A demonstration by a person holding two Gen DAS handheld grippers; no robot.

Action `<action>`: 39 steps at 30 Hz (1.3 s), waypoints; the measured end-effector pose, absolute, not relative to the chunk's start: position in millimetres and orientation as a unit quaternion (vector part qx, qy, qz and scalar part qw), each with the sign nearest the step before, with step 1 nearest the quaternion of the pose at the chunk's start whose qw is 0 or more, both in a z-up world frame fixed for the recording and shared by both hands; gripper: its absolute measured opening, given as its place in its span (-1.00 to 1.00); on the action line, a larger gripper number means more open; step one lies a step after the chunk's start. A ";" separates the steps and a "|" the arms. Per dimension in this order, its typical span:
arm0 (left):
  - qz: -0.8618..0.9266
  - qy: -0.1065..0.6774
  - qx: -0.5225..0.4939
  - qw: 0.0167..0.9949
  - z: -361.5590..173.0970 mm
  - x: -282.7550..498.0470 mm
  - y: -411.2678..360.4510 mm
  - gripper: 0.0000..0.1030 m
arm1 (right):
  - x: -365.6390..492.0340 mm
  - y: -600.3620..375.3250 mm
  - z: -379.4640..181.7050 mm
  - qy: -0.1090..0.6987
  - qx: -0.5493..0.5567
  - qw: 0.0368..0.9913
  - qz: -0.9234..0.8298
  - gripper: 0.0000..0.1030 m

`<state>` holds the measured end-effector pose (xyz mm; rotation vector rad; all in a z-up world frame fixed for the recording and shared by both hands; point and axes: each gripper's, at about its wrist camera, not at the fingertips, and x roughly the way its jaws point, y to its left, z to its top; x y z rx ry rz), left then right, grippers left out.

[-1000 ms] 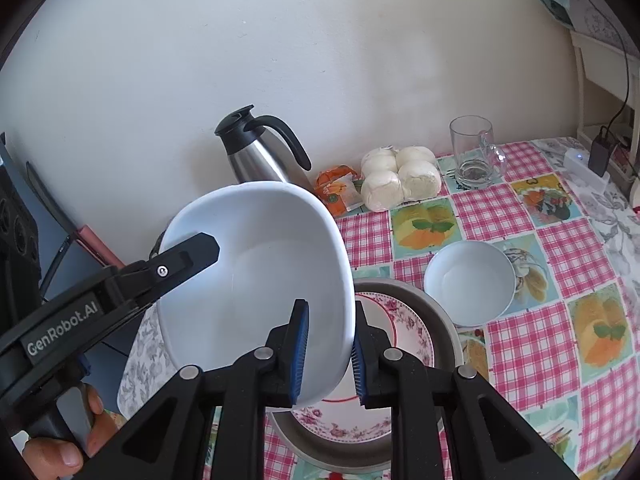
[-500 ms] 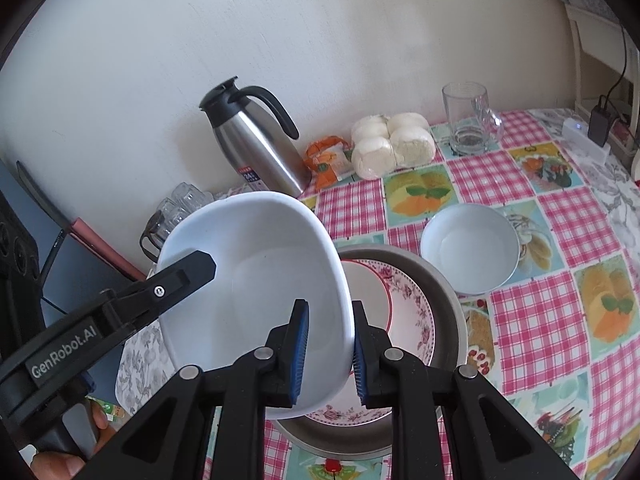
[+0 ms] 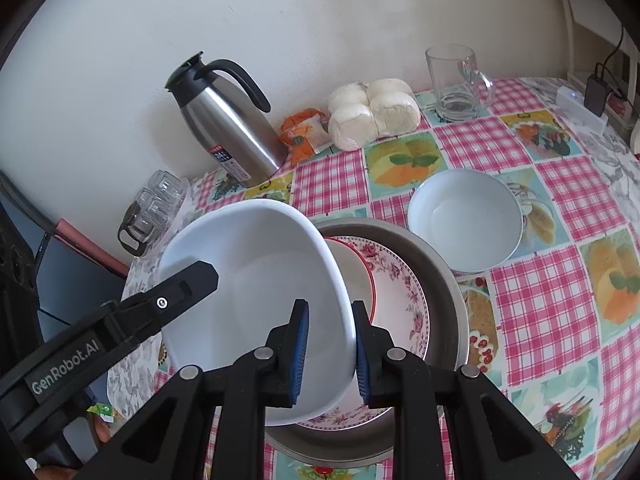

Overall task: Organize plates and bowls
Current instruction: 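Lower the white square bowl into the red-rimmed bowl and open the right tool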

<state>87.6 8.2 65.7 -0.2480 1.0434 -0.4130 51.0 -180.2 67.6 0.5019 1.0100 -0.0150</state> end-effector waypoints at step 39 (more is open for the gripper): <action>-0.167 0.559 -0.115 0.804 20.7 98.4 3.5 -0.32 | 58.8 -184.6 48.1 0.506 0.241 0.828 -0.020 -0.52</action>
